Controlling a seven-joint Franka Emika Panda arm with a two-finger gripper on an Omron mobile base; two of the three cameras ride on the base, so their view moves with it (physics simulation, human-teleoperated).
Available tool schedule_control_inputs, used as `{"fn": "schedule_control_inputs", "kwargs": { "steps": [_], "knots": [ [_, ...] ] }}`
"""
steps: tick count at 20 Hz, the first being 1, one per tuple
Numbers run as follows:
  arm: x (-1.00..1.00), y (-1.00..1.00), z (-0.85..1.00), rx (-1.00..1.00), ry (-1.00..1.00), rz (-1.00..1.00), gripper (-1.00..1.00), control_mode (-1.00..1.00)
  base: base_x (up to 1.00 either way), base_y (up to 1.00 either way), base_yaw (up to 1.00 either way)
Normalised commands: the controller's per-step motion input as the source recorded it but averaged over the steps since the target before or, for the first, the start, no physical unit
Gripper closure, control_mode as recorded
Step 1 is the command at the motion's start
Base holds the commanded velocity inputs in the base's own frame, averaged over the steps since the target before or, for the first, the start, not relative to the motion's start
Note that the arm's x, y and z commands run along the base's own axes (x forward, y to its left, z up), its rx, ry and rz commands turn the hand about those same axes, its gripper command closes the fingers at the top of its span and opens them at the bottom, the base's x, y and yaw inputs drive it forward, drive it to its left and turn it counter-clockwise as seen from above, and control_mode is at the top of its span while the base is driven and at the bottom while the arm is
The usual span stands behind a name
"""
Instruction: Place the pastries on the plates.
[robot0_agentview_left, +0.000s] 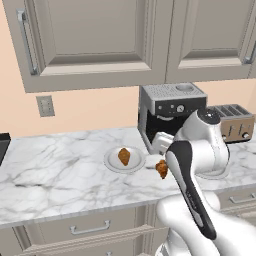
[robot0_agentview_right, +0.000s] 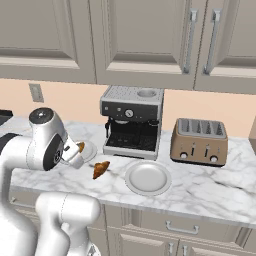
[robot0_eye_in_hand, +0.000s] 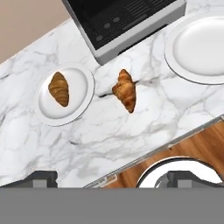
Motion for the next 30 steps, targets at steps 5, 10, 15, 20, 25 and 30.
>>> {"fn": "schedule_control_inputs", "kwargs": {
  "steps": [5,10,15,20,25,30],
  "knots": [
    [0.0,-0.29,0.0,-0.13,0.08,0.06,-1.0,-1.0,0.0,0.0,0.0],
    [0.0,-0.1,-0.02,-0.17,0.1,0.1,-1.0,-1.0,0.0,0.0,0.0],
    [0.01,-0.06,-0.17,-0.04,0.13,0.13,-1.0,-1.0,0.0,0.0,0.0],
    [0.16,-0.18,-0.39,0.04,0.04,0.18,-1.0,-1.0,0.0,0.0,0.0],
    [0.25,-0.08,-0.43,0.04,0.0,0.16,-1.0,-1.0,0.0,0.0,0.0],
    [0.21,0.0,-0.38,0.03,0.0,0.11,-1.0,-1.0,0.0,0.0,0.0]
  ]
}}
